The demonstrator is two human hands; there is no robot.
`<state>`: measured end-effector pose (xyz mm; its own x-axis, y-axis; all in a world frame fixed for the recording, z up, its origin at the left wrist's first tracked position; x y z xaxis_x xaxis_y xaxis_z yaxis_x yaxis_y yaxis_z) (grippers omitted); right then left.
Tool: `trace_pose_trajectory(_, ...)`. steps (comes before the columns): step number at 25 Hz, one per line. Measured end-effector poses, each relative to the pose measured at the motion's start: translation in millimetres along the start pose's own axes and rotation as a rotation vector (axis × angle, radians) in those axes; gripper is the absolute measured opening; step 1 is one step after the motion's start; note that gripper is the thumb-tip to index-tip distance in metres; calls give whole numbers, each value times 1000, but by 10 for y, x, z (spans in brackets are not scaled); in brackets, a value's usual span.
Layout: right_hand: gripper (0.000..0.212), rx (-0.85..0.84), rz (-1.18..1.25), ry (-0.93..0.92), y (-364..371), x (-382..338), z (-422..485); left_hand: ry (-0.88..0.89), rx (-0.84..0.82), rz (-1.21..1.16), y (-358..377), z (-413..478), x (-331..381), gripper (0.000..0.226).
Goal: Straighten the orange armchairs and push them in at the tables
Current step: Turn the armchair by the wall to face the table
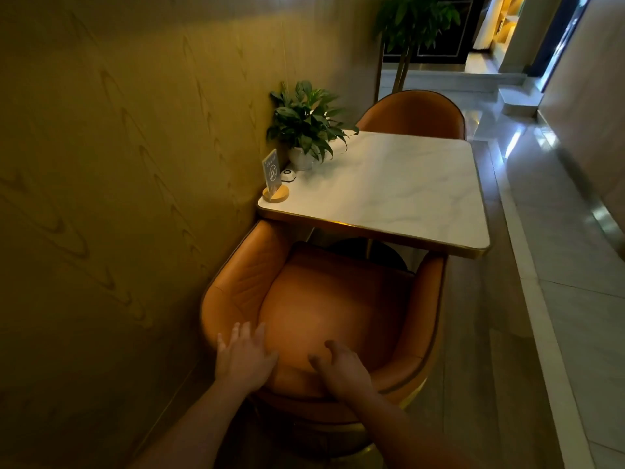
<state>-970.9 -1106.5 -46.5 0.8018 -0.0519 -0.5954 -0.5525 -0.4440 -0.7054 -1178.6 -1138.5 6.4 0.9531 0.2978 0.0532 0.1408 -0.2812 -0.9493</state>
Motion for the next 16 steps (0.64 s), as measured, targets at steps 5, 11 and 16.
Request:
trace_pose_trajectory(5,63,149,-52,-65,-609,-226,-185,83,53,-72,-376,-201,277,74)
trace_pose_trajectory(11,61,292,8,-48,-1280,-187,-805,176,34,-183,-922,-390,289,76)
trace_pose_trajectory(16,61,400,18,-42,-1734,-94,-1171,280,116,-189,-1287,-566,557,77)
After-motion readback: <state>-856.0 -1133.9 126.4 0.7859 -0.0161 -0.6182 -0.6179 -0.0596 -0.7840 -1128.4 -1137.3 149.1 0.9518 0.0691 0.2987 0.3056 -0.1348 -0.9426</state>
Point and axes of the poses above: each hand's wrist, its own z-axis towards the middle knuckle, its own y-axis out of the palm, x = y × z, the point moved 8 cm from there along z, towards the middle knuckle
